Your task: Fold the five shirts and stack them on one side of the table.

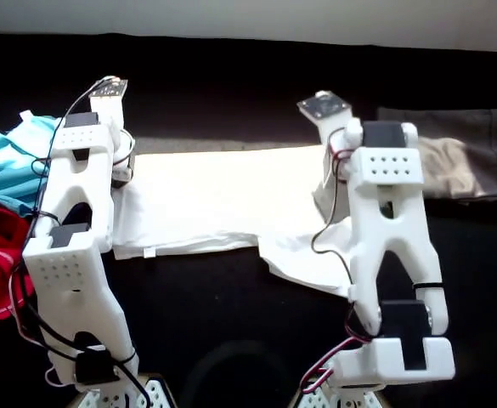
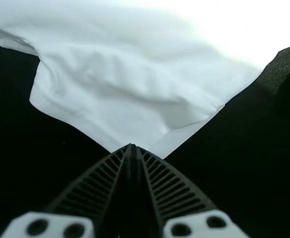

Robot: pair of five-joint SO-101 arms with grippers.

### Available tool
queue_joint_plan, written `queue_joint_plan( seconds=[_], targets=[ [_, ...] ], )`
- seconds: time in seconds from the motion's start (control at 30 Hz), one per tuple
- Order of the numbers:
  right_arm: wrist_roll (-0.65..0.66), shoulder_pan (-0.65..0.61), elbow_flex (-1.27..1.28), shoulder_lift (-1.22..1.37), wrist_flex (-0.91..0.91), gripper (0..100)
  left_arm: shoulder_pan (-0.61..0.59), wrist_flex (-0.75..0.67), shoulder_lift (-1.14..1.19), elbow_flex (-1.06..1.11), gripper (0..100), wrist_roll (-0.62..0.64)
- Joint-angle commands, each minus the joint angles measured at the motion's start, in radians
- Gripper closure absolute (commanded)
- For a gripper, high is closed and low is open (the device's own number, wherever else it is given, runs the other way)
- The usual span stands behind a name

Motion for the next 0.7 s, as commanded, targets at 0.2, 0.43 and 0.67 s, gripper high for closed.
queue_joint_plan(
  seconds=[0.2,0.43,0.67],
  targets=[
    [0.035,0.004,0.622,-0.211,-0.475,99.0,0.013,-0.017,0.021,-0.028,99,0.003],
    [0.058,0.068,0.684,-0.209,-0.535,99.0,0.013,-0.017,0.022,-0.028,99,0.003],
    [0.210,0.228,0.687,-0.211,-0.530,99.0,0.013,-0.017,0.022,-0.028,99,0.003]
  ],
)
